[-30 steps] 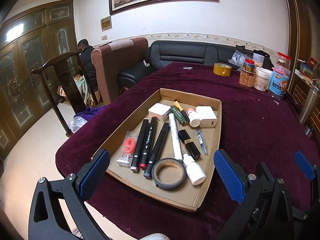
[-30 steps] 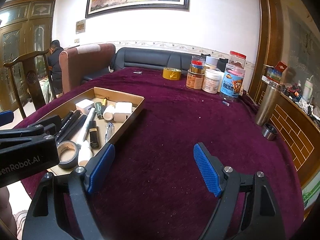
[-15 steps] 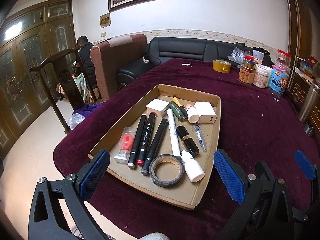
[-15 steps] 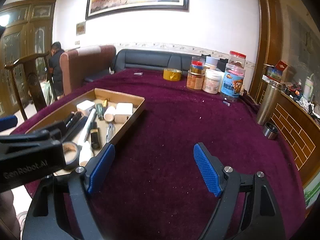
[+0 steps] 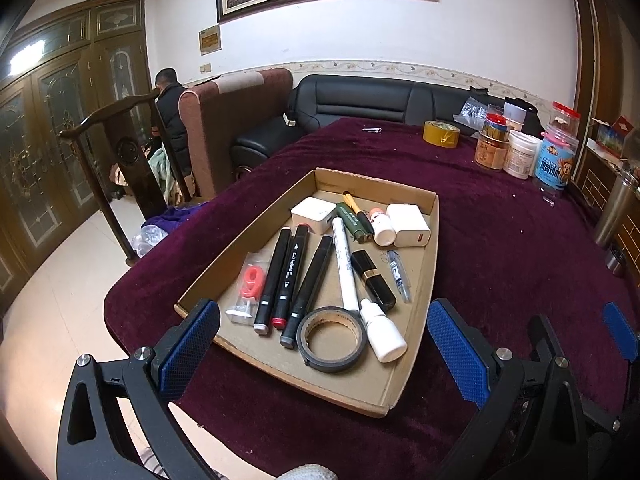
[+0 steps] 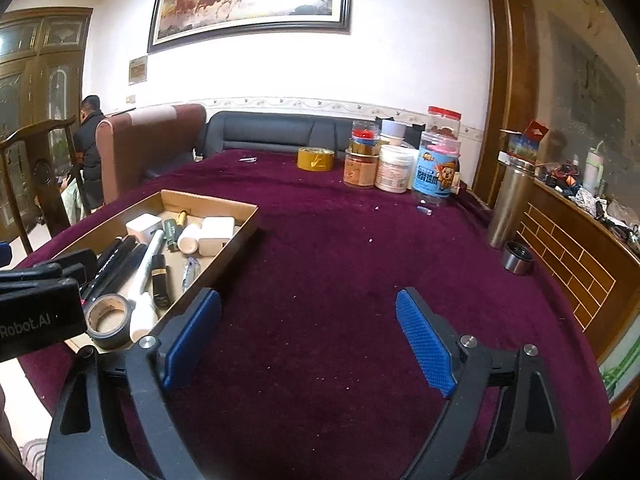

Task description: Organize rigid objects

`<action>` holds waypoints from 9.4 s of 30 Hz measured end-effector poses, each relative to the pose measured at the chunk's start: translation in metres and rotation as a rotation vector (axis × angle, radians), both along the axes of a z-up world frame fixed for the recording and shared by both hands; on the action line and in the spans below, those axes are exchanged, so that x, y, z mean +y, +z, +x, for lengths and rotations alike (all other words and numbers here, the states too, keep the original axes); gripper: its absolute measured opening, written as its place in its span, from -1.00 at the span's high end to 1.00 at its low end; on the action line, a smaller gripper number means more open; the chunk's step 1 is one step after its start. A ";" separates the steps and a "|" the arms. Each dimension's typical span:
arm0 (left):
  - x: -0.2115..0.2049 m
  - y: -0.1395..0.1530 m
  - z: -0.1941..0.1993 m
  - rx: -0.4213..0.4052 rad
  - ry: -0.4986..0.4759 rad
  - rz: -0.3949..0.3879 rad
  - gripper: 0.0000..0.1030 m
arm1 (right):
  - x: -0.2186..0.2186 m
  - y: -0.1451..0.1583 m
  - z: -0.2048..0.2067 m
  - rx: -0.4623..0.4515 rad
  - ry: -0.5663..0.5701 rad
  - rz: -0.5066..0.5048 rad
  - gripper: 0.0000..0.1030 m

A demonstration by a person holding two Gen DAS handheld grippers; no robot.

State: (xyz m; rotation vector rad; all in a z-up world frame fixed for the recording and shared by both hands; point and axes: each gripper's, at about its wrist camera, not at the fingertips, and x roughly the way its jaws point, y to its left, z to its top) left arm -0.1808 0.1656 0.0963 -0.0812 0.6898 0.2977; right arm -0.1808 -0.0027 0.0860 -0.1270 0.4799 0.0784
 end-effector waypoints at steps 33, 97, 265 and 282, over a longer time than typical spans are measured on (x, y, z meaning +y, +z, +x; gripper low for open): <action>0.038 -0.039 -0.025 0.158 -0.025 -0.021 -0.98 | 0.010 -0.025 0.013 0.154 0.033 -0.064 -0.75; 0.112 -0.027 -0.018 0.034 -0.006 -0.021 -0.98 | 0.067 0.007 0.087 0.213 0.200 0.067 -0.91; 0.060 -0.027 -0.007 0.113 0.096 -0.036 -0.97 | 0.101 -0.026 0.035 0.213 0.211 -0.310 -0.89; 0.062 -0.032 -0.006 0.125 0.097 -0.047 -0.97 | 0.106 -0.027 0.032 0.208 0.218 -0.316 -0.89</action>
